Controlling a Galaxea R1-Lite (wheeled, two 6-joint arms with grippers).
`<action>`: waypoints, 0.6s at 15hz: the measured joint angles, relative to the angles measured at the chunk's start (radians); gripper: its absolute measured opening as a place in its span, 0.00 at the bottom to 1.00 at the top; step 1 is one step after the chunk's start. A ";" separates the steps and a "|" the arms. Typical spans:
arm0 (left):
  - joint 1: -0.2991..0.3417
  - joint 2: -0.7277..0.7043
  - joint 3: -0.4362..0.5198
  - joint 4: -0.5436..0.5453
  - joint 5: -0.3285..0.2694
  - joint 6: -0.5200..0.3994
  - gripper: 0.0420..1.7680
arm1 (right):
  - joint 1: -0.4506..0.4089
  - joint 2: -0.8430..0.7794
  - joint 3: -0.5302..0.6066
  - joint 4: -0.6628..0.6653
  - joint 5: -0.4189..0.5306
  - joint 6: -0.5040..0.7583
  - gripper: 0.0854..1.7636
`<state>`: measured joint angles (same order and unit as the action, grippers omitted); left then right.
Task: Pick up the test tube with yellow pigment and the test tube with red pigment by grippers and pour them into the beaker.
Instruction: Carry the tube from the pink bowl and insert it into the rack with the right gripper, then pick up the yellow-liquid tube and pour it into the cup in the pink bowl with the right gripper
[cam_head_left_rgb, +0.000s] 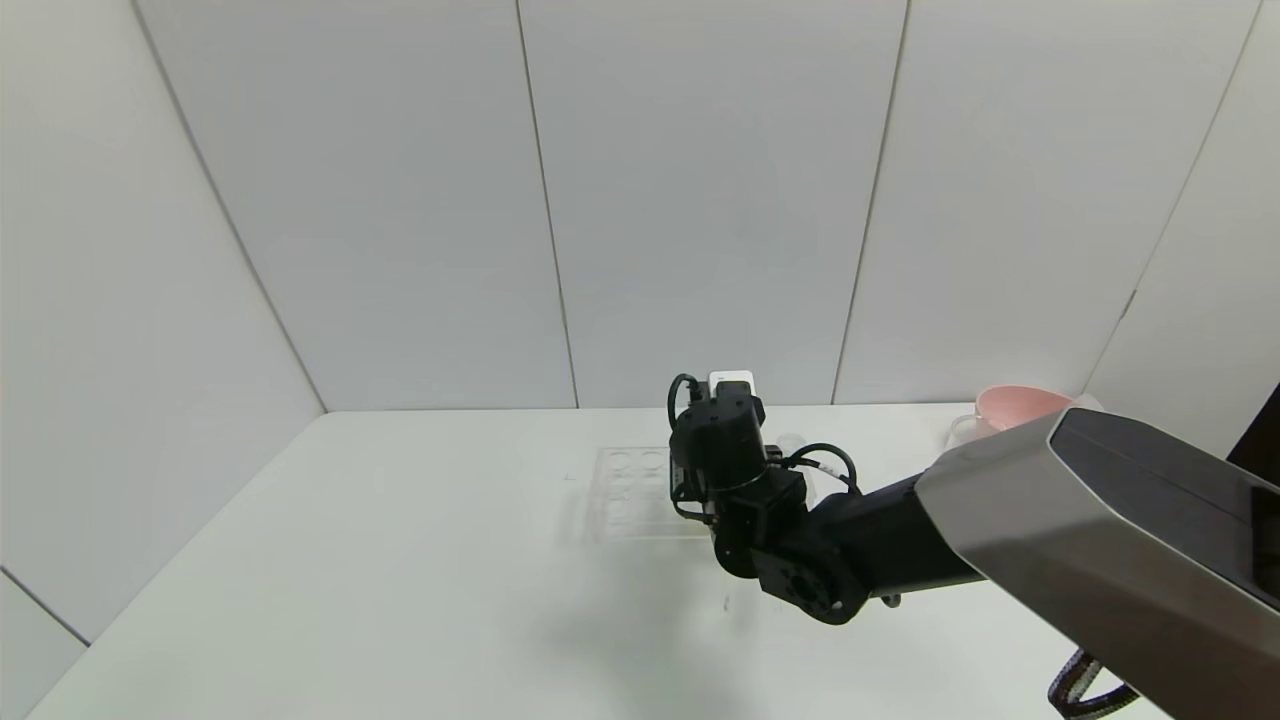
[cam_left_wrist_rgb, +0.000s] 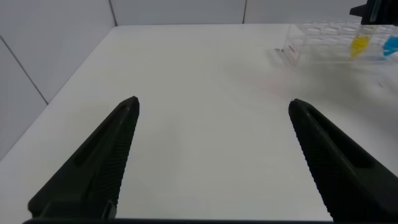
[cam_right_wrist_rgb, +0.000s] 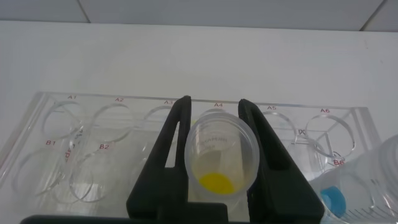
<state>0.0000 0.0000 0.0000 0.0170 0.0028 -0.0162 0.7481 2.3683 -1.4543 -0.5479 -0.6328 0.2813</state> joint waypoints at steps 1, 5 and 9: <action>0.000 0.000 0.000 0.000 0.000 0.000 0.97 | 0.000 0.000 0.000 0.000 0.001 0.000 0.30; 0.000 0.000 0.000 0.000 0.000 0.000 0.97 | -0.001 0.000 -0.004 0.001 0.001 0.000 0.30; 0.000 0.000 0.000 0.000 0.000 0.000 0.97 | -0.001 -0.001 -0.012 0.004 0.002 0.000 0.30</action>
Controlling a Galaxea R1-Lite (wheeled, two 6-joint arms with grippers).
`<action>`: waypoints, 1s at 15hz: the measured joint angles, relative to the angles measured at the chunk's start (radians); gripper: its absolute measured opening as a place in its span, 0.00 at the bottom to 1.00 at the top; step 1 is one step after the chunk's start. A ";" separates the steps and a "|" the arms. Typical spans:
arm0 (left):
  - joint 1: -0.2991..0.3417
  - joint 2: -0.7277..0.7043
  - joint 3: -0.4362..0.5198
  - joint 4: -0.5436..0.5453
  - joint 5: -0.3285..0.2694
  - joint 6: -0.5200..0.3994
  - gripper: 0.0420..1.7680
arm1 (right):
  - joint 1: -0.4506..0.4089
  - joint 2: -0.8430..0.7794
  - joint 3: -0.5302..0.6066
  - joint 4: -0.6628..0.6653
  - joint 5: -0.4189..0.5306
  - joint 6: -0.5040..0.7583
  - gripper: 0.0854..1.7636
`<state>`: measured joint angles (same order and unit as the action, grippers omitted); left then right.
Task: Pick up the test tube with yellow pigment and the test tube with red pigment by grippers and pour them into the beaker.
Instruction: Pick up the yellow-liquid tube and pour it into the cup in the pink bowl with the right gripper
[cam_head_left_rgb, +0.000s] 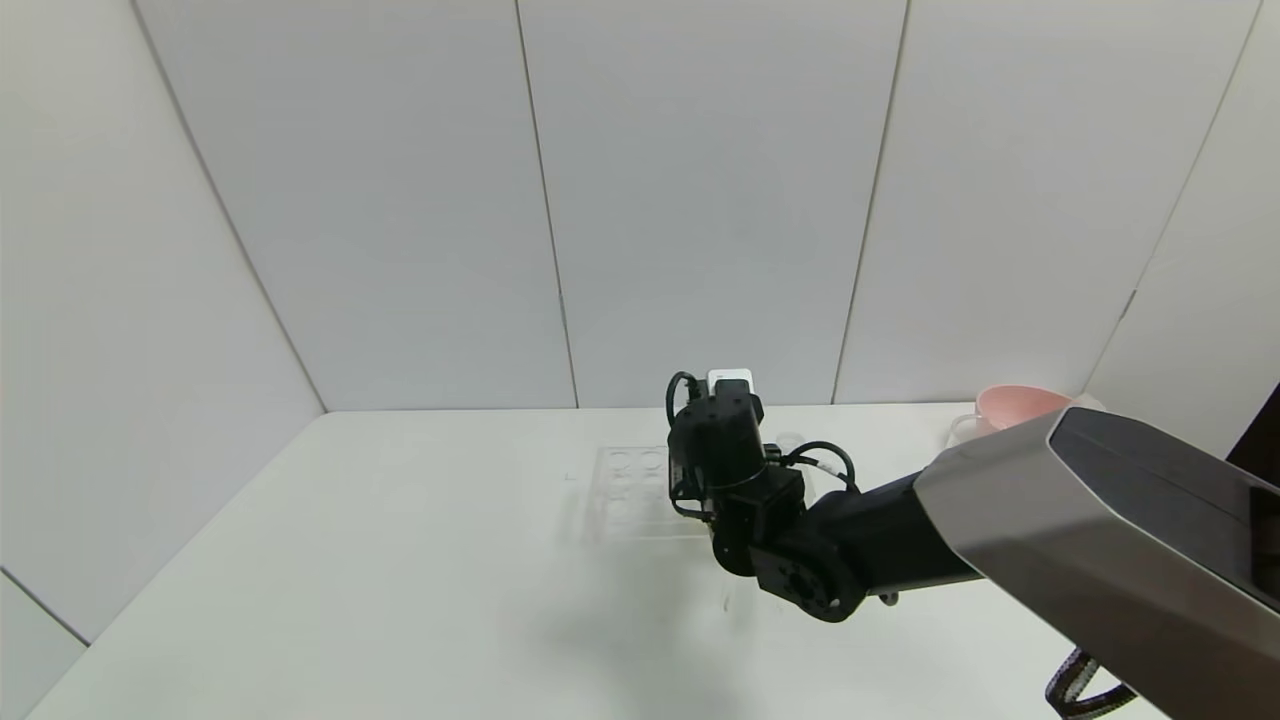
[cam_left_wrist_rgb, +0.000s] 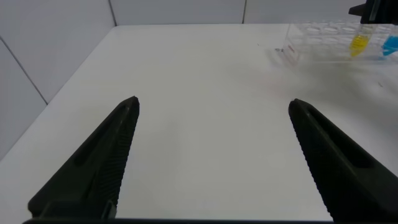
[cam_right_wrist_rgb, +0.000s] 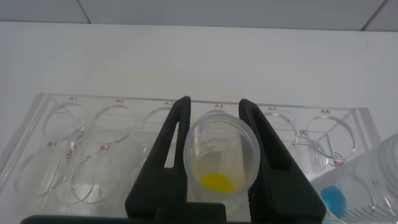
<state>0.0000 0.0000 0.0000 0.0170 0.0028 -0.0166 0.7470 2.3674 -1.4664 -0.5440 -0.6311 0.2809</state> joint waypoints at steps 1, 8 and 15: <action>0.000 0.000 0.000 0.000 0.000 0.000 0.97 | 0.000 -0.001 -0.006 0.004 0.000 -0.011 0.30; 0.000 0.000 0.000 0.000 0.000 0.000 0.97 | 0.003 -0.073 -0.072 0.045 0.005 -0.102 0.30; 0.000 0.000 0.000 0.000 0.000 0.000 0.97 | 0.005 -0.098 -0.073 0.049 0.006 -0.103 0.30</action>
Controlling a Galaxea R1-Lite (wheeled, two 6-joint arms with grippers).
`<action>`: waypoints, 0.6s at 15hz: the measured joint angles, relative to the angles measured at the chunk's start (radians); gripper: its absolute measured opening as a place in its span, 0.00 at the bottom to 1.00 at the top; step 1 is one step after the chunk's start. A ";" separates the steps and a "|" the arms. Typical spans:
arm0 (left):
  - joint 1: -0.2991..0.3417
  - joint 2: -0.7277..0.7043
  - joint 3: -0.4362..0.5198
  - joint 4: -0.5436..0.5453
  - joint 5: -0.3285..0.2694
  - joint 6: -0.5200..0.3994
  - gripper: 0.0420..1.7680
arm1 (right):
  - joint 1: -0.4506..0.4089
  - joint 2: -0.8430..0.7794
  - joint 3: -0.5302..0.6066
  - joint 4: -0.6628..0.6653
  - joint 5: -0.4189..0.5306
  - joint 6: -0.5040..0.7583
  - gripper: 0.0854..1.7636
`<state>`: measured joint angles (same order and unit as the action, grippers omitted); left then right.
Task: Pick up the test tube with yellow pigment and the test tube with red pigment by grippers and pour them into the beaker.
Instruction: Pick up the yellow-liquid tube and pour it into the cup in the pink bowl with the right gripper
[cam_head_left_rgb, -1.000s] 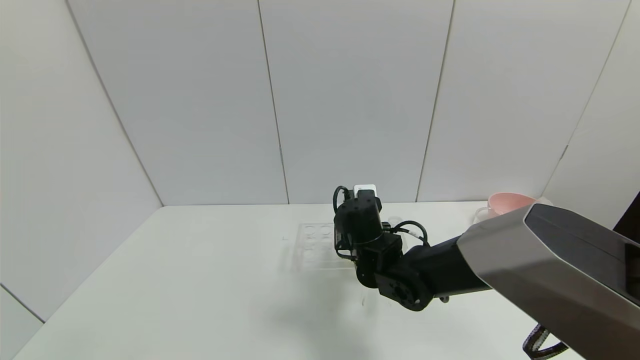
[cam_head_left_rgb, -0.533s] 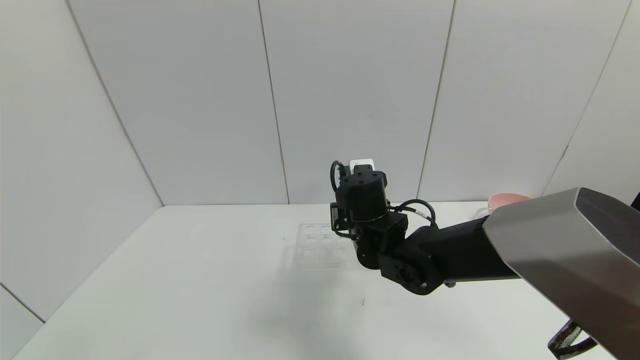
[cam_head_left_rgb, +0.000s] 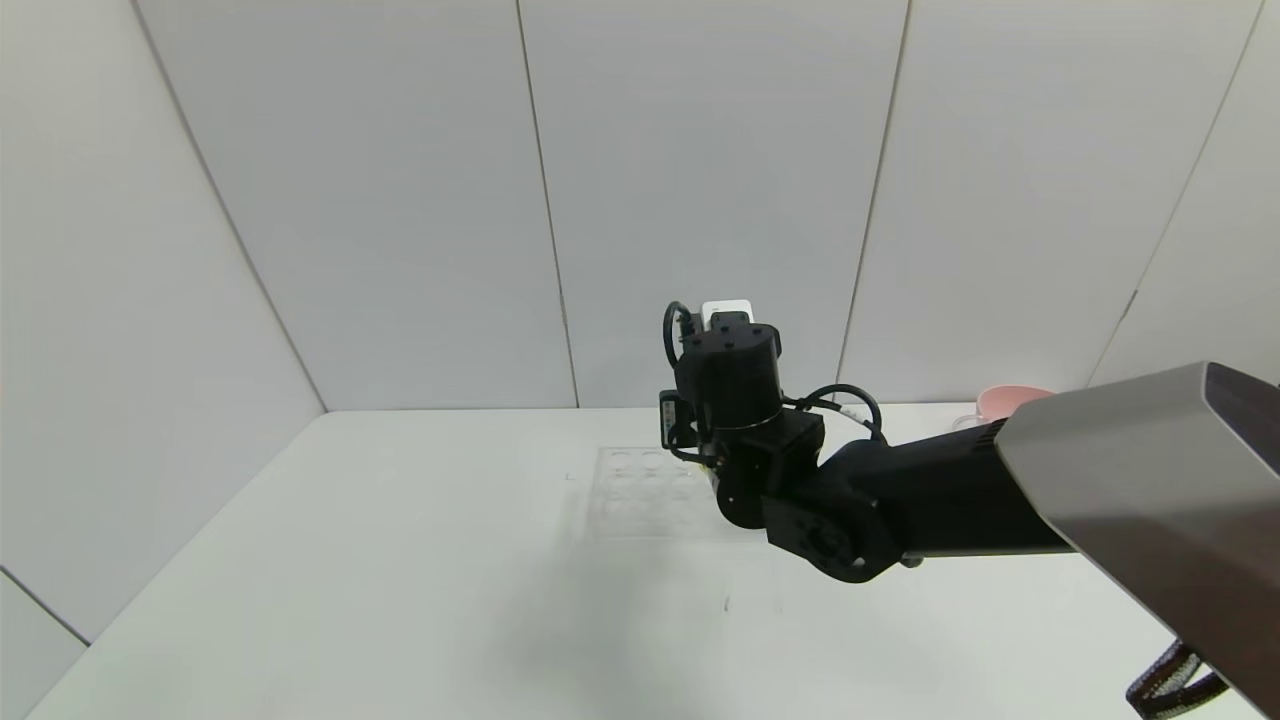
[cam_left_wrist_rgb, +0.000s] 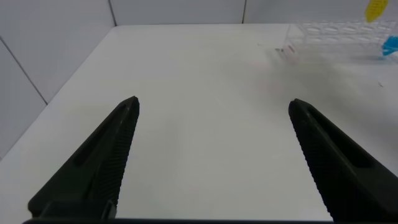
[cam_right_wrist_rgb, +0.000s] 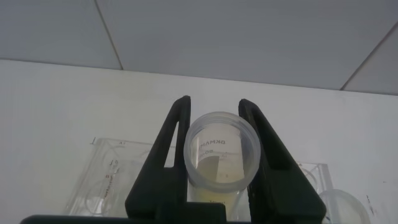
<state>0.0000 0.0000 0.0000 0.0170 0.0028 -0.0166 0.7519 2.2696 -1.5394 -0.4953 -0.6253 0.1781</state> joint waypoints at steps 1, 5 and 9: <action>0.000 0.000 0.000 0.000 0.000 0.000 0.97 | 0.000 -0.001 0.001 0.000 0.000 0.000 0.30; 0.000 0.000 0.000 0.000 0.000 0.000 0.97 | 0.000 -0.021 0.053 -0.012 0.026 -0.001 0.30; 0.000 0.000 0.000 0.000 0.000 0.000 0.97 | 0.009 -0.112 0.239 -0.042 0.159 -0.003 0.30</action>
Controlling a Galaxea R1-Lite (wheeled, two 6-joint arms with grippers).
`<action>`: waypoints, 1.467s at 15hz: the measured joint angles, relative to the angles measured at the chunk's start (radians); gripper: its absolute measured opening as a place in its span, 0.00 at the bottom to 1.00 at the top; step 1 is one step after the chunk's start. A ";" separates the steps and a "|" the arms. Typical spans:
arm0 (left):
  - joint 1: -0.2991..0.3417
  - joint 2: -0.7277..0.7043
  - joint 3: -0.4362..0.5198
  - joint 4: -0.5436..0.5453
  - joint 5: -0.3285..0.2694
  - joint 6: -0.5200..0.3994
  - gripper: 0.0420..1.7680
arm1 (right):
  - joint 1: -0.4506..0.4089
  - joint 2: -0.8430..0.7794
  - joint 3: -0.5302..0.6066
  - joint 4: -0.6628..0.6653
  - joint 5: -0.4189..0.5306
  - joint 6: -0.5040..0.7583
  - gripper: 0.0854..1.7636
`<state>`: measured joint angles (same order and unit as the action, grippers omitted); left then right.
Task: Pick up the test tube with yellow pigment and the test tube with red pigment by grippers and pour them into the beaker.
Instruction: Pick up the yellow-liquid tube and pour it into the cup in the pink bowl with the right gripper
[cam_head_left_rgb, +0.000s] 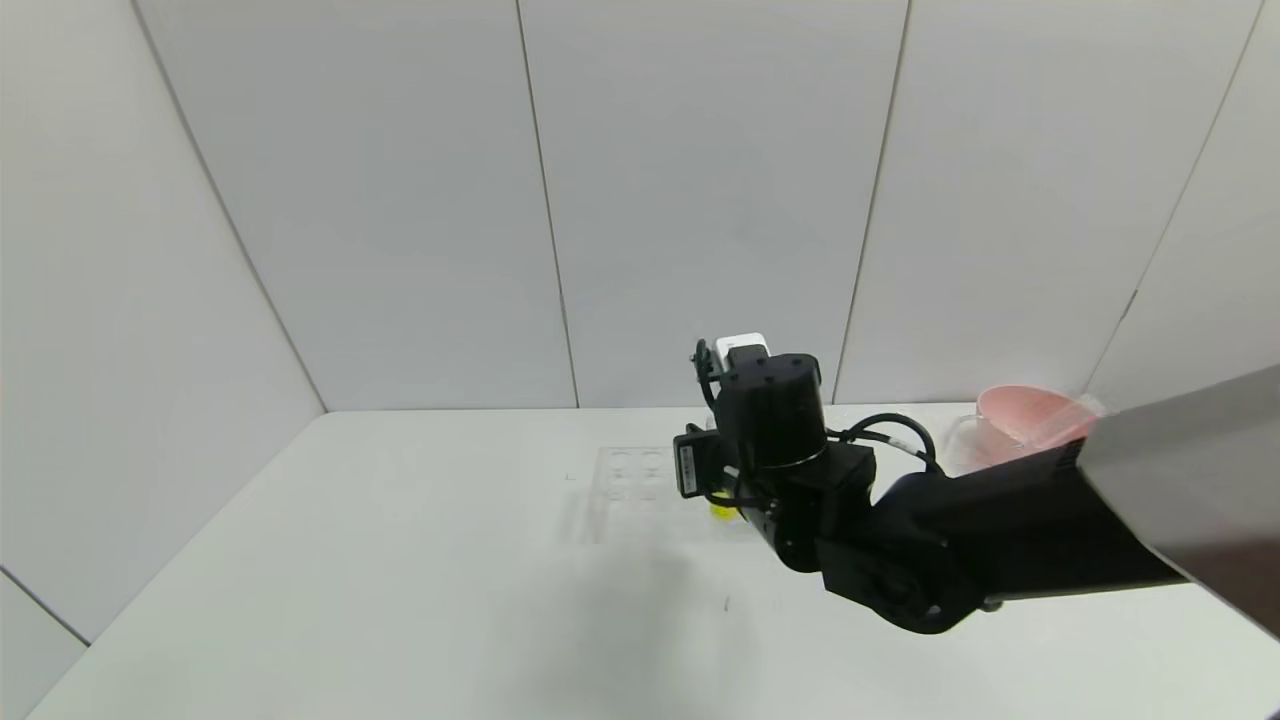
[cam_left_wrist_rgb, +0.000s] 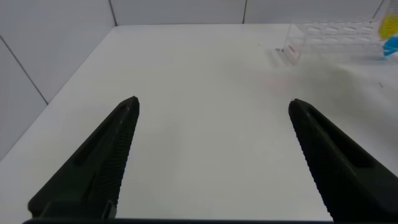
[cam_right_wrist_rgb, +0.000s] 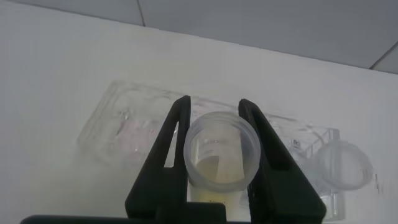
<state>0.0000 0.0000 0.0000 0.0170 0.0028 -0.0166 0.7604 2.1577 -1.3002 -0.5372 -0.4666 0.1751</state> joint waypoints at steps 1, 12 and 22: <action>0.000 0.000 0.000 0.000 0.000 0.000 0.97 | 0.000 -0.032 0.058 -0.020 0.037 0.000 0.30; 0.000 0.000 0.000 0.000 0.000 0.000 0.97 | -0.414 -0.454 0.681 -0.225 0.615 -0.207 0.30; 0.000 0.000 0.000 0.000 0.000 0.000 0.97 | -0.933 -0.556 0.421 0.362 1.097 -0.596 0.30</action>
<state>0.0000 0.0000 0.0000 0.0170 0.0023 -0.0166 -0.1726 1.6015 -0.8789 -0.1753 0.6304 -0.4213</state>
